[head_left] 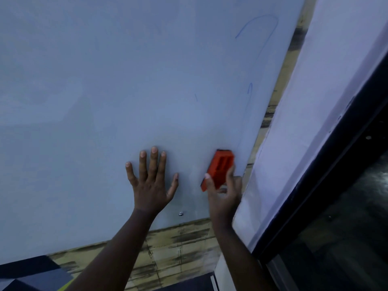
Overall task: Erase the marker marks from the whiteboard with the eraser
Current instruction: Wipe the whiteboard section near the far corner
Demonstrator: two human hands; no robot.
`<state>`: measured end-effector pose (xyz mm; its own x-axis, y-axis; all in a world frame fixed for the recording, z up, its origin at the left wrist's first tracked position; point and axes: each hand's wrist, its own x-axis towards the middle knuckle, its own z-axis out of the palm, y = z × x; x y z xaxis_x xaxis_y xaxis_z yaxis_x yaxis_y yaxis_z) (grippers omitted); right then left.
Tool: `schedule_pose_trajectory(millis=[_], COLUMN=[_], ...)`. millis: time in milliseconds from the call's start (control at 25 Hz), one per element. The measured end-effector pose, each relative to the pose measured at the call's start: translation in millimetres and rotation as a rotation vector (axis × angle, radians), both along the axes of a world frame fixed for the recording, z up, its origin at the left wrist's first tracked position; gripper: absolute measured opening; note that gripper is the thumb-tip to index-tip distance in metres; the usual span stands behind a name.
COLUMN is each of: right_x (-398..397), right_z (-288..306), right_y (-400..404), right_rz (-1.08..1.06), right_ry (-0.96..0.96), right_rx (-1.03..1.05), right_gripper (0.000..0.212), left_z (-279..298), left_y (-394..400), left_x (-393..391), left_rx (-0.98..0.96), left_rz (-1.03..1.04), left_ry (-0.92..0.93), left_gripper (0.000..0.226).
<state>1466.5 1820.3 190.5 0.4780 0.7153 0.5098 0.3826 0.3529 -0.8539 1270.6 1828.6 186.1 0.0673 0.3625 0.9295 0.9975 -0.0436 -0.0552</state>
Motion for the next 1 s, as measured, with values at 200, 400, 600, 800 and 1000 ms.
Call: schedule_pose_trajectory(millis=[200,400,600,800,1000], right_x=[8,29,42,36,-12], right_z=[-4,16,40,54,19], right_y=[-5,11,31,29,-1], right_rz=[0.010,0.061,0.030,0.016,0.047], right_ry=[-0.443,-0.243,0.434,0.543,-0.181], right_rx=[0.103,0.118,0.058,0.022,0.078], right_gripper=[0.076,0.078,0.082,0.070,0.076], left_z=[5,54,133,126,126], left_y=[-6,-14,5,8,9], left_x=[4,7,-20,-22,-21], left_rx=[-0.035,0.077,0.227,0.219,0.229], left_rz=[-0.007,-0.042,0.029,0.076,0.051], left_ry=[-0.012,-0.005,0.017,0.089,0.071], left_gripper=[0.087,0.069,0.068,0.073,0.072])
